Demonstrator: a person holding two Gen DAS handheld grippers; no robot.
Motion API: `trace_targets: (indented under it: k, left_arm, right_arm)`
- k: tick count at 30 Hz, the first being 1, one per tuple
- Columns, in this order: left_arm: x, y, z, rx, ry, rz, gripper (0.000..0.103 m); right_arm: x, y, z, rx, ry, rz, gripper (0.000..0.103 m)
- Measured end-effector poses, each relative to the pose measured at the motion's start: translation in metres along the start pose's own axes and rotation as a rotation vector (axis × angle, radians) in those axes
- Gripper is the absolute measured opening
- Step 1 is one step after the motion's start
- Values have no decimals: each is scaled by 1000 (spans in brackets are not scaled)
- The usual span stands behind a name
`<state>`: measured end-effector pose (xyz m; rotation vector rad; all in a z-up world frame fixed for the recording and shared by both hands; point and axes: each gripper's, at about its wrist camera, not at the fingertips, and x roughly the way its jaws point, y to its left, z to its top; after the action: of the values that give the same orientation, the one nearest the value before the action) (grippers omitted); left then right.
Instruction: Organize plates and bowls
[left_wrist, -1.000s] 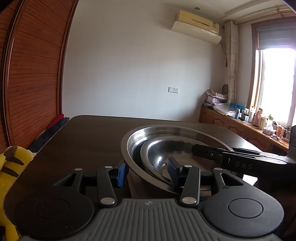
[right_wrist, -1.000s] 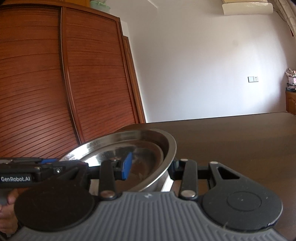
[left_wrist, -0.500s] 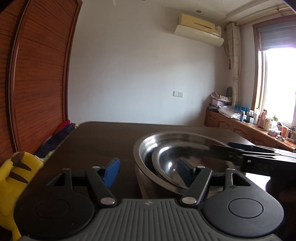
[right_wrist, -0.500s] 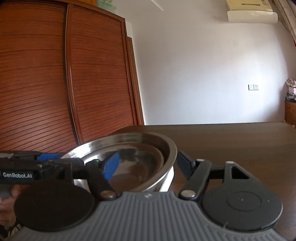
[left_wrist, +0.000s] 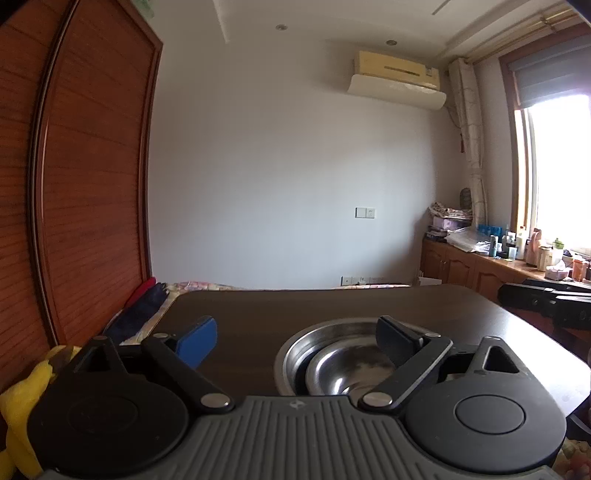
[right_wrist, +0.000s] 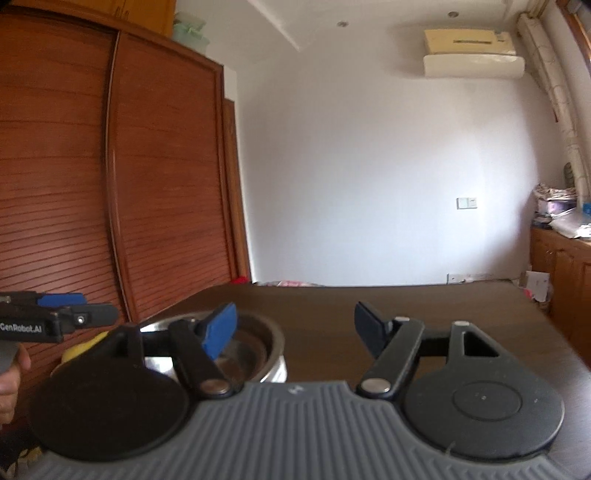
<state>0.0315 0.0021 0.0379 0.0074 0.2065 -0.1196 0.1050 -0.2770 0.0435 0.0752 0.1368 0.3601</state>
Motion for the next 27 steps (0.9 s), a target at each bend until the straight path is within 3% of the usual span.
trace_targets:
  k: [8,18,27]
  left_arm:
    - [-7,-20,10,25,-18,-13,103]
    - [-9,-45,23,79,-15,35,103]
    - [-13,-60,26,85,-41,49,103]
  right_arm:
    - [-26,-7,19,-43,-17,-47,72]
    - [-34,-11,23,-45,-53,-85,102]
    - [-39,-6,30,-62,-47,-119,103]
